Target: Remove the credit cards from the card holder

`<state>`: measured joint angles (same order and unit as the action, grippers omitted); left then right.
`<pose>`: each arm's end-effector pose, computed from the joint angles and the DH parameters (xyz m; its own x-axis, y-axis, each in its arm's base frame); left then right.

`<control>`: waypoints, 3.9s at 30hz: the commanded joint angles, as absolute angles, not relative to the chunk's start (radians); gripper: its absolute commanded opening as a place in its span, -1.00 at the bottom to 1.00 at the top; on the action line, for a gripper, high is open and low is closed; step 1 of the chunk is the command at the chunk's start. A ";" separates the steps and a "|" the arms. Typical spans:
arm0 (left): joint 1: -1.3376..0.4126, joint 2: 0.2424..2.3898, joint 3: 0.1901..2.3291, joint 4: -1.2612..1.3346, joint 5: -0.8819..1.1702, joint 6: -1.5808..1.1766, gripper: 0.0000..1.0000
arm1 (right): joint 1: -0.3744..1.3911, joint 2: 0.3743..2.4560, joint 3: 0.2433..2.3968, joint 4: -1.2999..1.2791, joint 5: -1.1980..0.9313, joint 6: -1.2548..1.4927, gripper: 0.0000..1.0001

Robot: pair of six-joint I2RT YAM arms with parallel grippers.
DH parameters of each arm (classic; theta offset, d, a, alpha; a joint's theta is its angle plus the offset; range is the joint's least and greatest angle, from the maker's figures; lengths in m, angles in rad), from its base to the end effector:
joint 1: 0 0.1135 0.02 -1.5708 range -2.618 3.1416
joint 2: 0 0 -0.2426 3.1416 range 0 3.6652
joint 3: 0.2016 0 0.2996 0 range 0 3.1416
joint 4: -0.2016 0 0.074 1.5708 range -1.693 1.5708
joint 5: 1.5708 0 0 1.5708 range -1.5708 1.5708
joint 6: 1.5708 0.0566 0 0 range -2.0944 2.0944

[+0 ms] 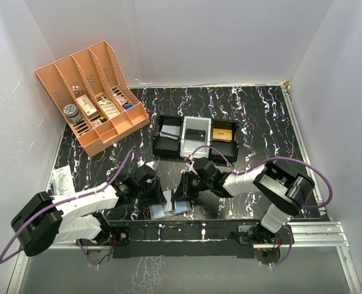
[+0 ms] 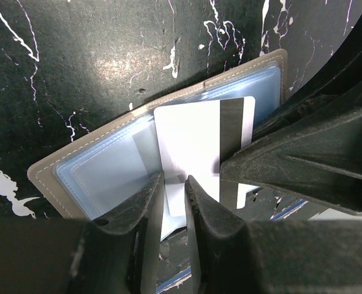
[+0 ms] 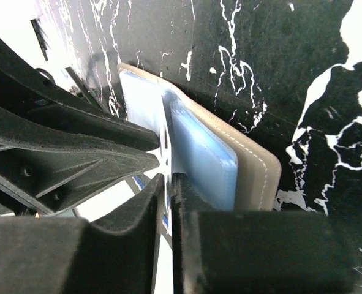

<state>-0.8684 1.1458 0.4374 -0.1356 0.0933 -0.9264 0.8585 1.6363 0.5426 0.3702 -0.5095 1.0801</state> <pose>0.1695 -0.2084 0.0917 -0.9296 -0.1338 -0.3435 0.0946 0.8140 -0.5731 0.1859 0.2576 0.0407 -0.9974 0.0231 -0.0684 -0.0423 0.5804 0.8132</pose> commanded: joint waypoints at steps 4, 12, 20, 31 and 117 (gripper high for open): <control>-0.874 1.102 0.422 -0.197 0.053 -0.913 -0.60 | 0.867 1.528 0.543 0.333 -0.349 1.088 -1.00; -0.874 1.060 0.406 -0.134 0.084 -0.913 -0.34 | 0.856 1.479 0.503 0.308 -0.391 1.063 -1.00; -0.873 1.035 0.425 -0.021 0.174 -0.915 -0.08 | 0.861 1.445 0.506 0.333 -0.441 1.051 -1.00; -0.874 1.067 0.316 0.128 0.195 -0.989 -0.12 | 0.865 1.497 0.487 0.389 -0.471 1.073 -1.00; -0.313 0.965 0.797 -0.598 -0.165 -0.442 0.97 | 0.645 1.303 0.834 0.386 -0.181 0.555 -1.00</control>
